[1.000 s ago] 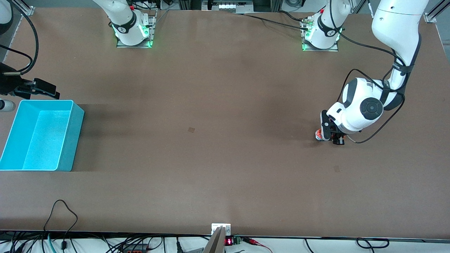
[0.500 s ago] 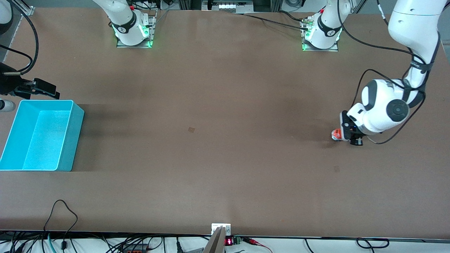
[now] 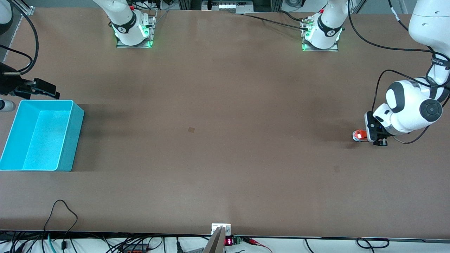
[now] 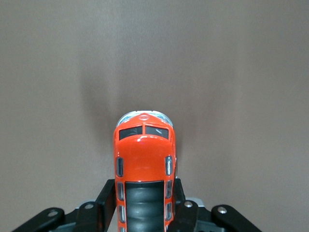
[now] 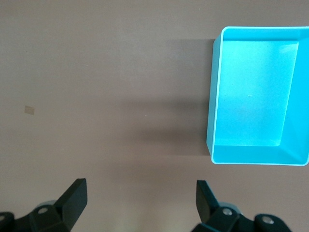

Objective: Wind up bus and store in blue box
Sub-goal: 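Drag the bus backward along the table with the left gripper to wind it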

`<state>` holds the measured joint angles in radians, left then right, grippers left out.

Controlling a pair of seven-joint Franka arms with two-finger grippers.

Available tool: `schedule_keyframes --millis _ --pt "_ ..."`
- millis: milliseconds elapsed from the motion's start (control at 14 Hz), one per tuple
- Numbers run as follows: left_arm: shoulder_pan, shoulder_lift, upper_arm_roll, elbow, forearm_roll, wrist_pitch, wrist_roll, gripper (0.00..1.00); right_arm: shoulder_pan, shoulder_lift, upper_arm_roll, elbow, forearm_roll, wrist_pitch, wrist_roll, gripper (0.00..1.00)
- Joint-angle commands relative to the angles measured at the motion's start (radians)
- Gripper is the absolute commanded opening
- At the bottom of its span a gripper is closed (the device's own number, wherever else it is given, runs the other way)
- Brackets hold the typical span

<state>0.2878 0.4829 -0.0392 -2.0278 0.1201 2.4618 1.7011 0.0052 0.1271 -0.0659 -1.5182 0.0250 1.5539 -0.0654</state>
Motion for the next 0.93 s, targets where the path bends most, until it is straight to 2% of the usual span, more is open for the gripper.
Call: schedule_keyframes --millis 0,143,429,500,571,857 --pt "0.013 0.079 -0.008 0.026 0.016 0.02 0.025 0.19 -0.001 0.0 0.001 0.007 0.015 -0.009 0.006 1.0" --pt "0.016 0.077 -0.008 0.026 0.016 0.02 0.025 0.24 -0.001 0.0 0.001 0.007 0.015 -0.009 0.006 1.0" --pt "0.011 0.074 -0.008 0.026 0.018 0.019 0.034 0.25 -0.001 0.0 0.001 0.007 0.015 -0.008 0.006 1.0" --pt "0.011 0.074 -0.008 0.029 0.018 0.019 0.035 0.47 -0.001 0.0 0.001 0.007 0.015 -0.009 0.006 1.0" --pt "0.01 0.072 -0.01 0.041 0.016 0.011 0.037 0.99 -0.001 0.0 0.001 0.007 0.012 -0.008 0.0 1.0" --pt "0.007 0.02 -0.027 0.046 0.01 -0.062 0.02 1.0 -0.001 0.0 0.001 0.007 0.012 -0.008 -0.001 1.0"
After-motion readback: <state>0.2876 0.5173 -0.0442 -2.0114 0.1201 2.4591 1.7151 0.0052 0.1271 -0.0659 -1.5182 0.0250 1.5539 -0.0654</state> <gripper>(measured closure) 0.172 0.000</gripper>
